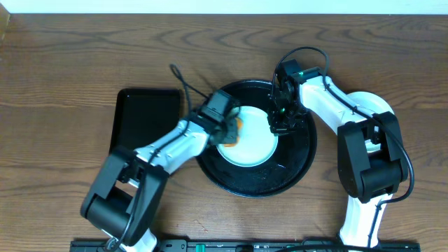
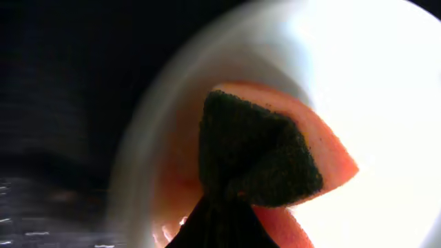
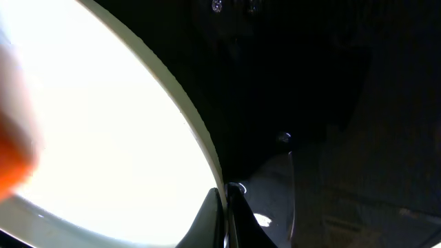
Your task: Clean dirty plates on tray and stack at the side
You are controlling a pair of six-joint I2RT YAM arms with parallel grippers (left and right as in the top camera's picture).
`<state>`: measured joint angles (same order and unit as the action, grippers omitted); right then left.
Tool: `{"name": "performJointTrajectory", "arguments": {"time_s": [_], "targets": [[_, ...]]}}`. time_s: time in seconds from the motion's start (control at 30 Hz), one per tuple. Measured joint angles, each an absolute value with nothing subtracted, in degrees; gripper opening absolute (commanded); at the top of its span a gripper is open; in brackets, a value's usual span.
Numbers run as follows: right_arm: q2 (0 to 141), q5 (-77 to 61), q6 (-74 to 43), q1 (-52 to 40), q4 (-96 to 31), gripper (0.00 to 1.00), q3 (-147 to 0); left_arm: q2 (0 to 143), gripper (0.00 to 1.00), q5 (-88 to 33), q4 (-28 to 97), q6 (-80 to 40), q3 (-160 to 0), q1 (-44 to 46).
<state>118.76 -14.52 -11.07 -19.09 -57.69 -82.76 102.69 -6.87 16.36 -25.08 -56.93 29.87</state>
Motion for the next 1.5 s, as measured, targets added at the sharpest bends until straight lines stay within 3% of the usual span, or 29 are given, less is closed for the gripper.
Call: {"name": "performJointTrajectory", "arguments": {"time_s": [0.37, 0.73, 1.03, 1.5], "targets": [[118.8, -15.7, -11.0, -20.1, -57.7, 0.01, -82.8, 101.1, 0.07, -6.4, 20.4, -23.5, -57.1, 26.2], [118.7, -13.2, -10.9, -20.4, -57.6, 0.01, -82.8, 85.0, 0.08, -3.0, 30.1, -22.4, -57.1, 24.6], [117.6, -8.9, -10.9, -20.4, -56.0, 0.01, -82.8, 83.9, 0.08, -1.4, 32.9, -22.2, -57.1, 23.1], [100.9, 3.0, -10.3, -20.4, -56.6, 0.01, -82.7, 83.9, 0.08, 0.3, 34.4, -22.2, -57.1, 16.3]]}}
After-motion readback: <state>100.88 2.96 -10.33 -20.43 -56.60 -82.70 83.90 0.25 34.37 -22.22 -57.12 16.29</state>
